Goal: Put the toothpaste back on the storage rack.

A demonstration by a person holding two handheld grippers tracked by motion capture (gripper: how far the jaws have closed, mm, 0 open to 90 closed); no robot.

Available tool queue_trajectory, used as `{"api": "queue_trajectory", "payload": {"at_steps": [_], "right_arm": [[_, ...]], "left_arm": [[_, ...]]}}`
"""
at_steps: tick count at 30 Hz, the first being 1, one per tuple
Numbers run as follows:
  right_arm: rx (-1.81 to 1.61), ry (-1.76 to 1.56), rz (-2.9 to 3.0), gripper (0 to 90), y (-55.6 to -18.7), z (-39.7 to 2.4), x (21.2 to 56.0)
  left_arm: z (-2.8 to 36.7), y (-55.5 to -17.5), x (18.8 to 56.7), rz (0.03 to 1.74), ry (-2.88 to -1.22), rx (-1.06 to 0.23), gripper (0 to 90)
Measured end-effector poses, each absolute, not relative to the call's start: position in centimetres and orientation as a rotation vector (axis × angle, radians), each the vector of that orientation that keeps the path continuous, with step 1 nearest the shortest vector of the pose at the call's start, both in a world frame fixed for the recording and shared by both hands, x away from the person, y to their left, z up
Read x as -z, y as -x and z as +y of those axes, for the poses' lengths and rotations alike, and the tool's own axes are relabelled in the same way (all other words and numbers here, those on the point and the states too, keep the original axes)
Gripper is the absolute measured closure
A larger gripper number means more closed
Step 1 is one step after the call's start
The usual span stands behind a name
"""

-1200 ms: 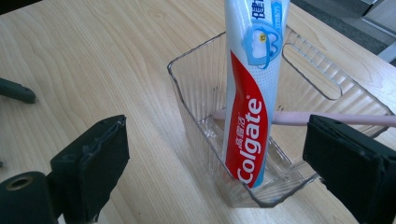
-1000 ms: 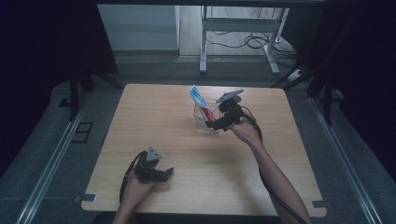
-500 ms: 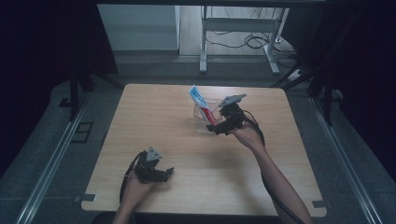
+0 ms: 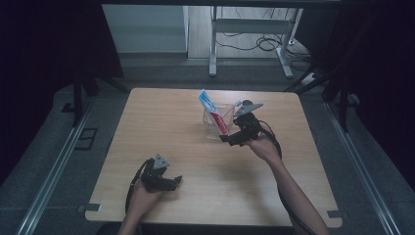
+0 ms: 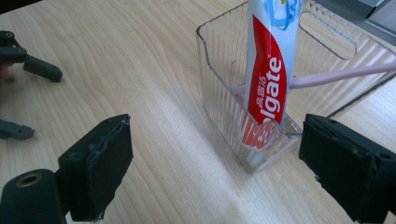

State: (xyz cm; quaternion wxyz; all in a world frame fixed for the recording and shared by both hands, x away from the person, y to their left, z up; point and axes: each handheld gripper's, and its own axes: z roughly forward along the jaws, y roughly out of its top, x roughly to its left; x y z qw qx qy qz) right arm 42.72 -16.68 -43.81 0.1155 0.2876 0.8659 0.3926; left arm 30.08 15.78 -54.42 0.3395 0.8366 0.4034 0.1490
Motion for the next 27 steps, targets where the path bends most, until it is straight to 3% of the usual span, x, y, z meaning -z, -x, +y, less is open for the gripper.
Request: {"api": "queue_trajectory", "payload": {"at_steps": [27], "right_arm": [[-1.129, -0.844, 2.531, 9.6, -40.1, -18.6, 44.5]], "left_arm": [[15.8, -30.1, 54.4, 1.050, -2.179, -0.387, 13.7]]}}
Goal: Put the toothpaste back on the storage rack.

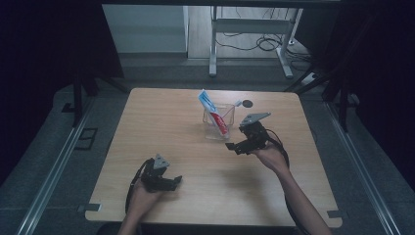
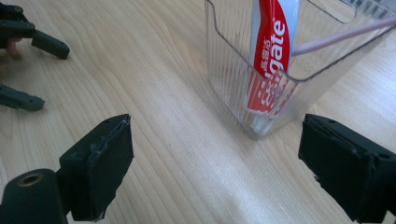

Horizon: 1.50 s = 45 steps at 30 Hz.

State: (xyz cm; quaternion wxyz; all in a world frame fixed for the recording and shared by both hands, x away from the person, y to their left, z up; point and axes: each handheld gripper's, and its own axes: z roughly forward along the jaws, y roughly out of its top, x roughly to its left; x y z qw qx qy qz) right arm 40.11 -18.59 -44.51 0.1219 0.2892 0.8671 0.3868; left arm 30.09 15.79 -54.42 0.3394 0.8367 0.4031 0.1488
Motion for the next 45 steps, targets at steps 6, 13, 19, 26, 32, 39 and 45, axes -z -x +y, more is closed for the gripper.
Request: {"api": "queue_trajectory", "payload": {"at_steps": [6, 13, 19, 26, 32, 39, 45], "right_arm": [[-1.129, -0.858, 2.529, 9.6, -39.5, -19.2, 44.9], [-1.136, -0.865, 2.522, 9.6, -38.8, -20.0, 45.4], [-1.121, -0.873, 2.509, 9.9, -38.1, -20.7, 45.9], [-1.117, -0.881, 2.501, 9.9, -37.2, -21.7, 46.5], [-1.112, -0.893, 2.493, 9.9, -36.2, -22.5, 46.8], [-1.099, -0.907, 2.482, 9.9, -35.3, -23.5, 47.3], [-1.092, -0.928, 2.469, 9.9, -34.4, -24.6, 47.7]], "left_arm": [[15.8, -30.1, 54.4, 1.050, -2.178, -0.390, 13.7], [15.8, -30.1, 54.4, 1.049, -2.177, -0.388, 13.7], [15.8, -30.1, 54.4, 1.050, -2.176, -0.389, 13.7], [15.8, -30.1, 54.4, 1.050, -2.176, -0.389, 13.7], [15.8, -30.1, 54.4, 1.054, -2.174, -0.390, 13.7], [15.7, -30.0, 54.5, 1.059, -2.169, -0.389, 13.6], [15.7, -30.0, 54.5, 1.063, -2.167, -0.389, 13.6]]}}
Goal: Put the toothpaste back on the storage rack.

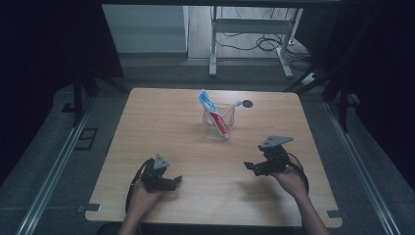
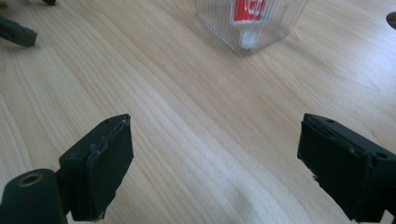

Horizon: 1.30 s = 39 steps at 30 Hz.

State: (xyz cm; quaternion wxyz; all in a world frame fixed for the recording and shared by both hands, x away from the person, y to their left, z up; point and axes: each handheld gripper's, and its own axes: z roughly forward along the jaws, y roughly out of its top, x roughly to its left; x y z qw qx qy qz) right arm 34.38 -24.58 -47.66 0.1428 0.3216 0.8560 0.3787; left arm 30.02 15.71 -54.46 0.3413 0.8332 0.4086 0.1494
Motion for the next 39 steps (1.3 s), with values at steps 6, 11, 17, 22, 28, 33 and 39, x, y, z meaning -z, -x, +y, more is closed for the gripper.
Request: {"api": "queue_trajectory", "payload": {"at_steps": [6, 11, 17, 22, 28, 33, 39], "right_arm": [[-1.094, -0.956, 2.452, 9.9, -33.5, -25.9, 48.1], [-1.095, -0.984, 2.434, 10.0, -32.8, -27.0, 48.5], [-1.086, -1.003, 2.416, 10.0, -32.0, -27.9, 49.0], [-1.072, -1.013, 2.406, 10.1, -31.1, -28.4, 49.5], [-1.049, -1.025, 2.402, 10.1, -30.0, -28.7, 50.3], [-1.046, -1.035, 2.398, 10.2, -29.4, -28.9, 50.9], [-1.036, -1.038, 2.395, 10.3, -29.0, -29.1, 51.6]], "left_arm": [[15.7, -30.0, 54.5, 1.064, -2.167, -0.389, 13.6], [15.7, -30.0, 54.5, 1.064, -2.167, -0.389, 13.7], [15.7, -30.0, 54.5, 1.064, -2.166, -0.389, 13.7], [15.7, -30.0, 54.5, 1.062, -2.167, -0.390, 13.6], [15.7, -30.0, 54.5, 1.060, -2.169, -0.392, 13.6], [15.7, -30.0, 54.4, 1.062, -2.168, -0.393, 13.7], [15.7, -30.0, 54.4, 1.062, -2.168, -0.393, 13.7]]}}
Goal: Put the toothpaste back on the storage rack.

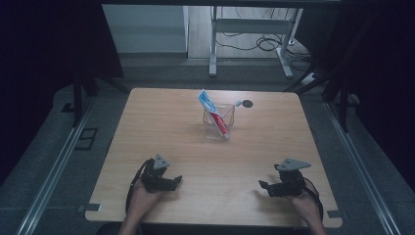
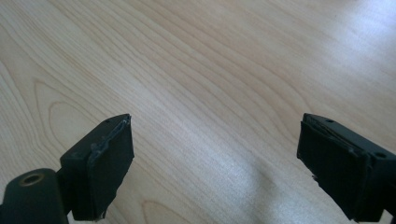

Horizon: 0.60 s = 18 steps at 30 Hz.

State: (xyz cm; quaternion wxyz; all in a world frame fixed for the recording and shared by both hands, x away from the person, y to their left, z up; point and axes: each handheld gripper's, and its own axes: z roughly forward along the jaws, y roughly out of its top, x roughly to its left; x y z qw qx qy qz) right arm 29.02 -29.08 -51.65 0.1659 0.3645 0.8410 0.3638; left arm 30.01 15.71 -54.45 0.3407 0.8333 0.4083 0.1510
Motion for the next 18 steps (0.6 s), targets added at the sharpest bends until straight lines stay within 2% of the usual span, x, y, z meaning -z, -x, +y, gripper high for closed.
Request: {"api": "queue_trajectory", "payload": {"at_steps": [18], "right_arm": [[-1.025, -1.048, 2.422, 8.4, -28.9, -29.1, 54.2]], "left_arm": [[15.7, -30.0, 54.4, 1.061, -2.172, -0.393, 13.6]]}}
